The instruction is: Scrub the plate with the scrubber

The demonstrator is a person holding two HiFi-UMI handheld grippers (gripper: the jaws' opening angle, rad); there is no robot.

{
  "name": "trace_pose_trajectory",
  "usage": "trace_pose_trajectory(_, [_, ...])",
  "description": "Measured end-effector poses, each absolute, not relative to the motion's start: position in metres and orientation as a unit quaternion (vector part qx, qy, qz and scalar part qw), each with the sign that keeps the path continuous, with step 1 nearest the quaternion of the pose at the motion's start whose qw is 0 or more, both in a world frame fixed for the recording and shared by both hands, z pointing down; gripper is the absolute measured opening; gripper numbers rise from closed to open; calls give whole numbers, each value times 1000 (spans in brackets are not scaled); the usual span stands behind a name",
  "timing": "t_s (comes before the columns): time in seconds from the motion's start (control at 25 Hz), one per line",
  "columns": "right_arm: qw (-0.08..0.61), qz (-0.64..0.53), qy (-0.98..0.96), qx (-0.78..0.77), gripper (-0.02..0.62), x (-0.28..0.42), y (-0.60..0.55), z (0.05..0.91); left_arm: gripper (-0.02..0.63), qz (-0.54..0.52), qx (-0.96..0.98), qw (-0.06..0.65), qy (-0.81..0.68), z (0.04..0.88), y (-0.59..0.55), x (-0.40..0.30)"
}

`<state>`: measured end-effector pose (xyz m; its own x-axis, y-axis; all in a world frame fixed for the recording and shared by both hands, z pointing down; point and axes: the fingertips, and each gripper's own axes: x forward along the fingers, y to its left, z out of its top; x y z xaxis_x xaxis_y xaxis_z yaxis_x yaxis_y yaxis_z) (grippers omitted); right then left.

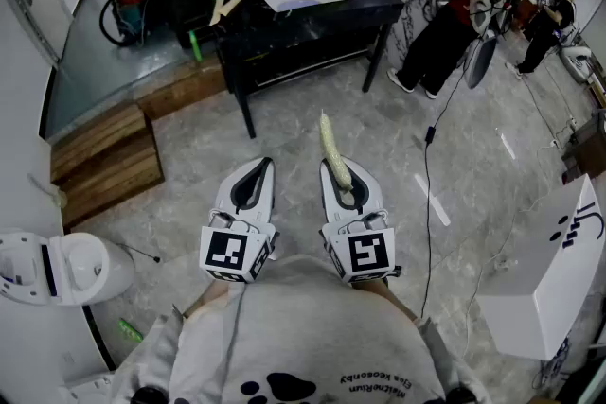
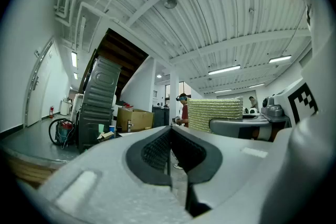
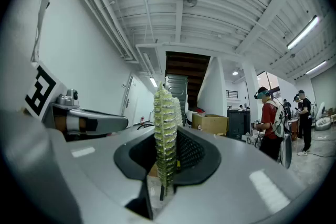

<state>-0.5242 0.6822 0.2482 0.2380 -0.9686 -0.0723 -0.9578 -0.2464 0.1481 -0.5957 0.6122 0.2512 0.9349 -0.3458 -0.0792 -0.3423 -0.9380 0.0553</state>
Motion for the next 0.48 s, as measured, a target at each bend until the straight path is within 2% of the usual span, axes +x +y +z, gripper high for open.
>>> trace_pose_trajectory(0.28, [46,-71,-618,782,67,-516,694,252,5,-52,981,23,-188,253,618,-591])
trace_pose_trajectory(0.48, [15,-74,-631,772,69,-513,698,246,5,-51,980,19,-191,253,625,-585])
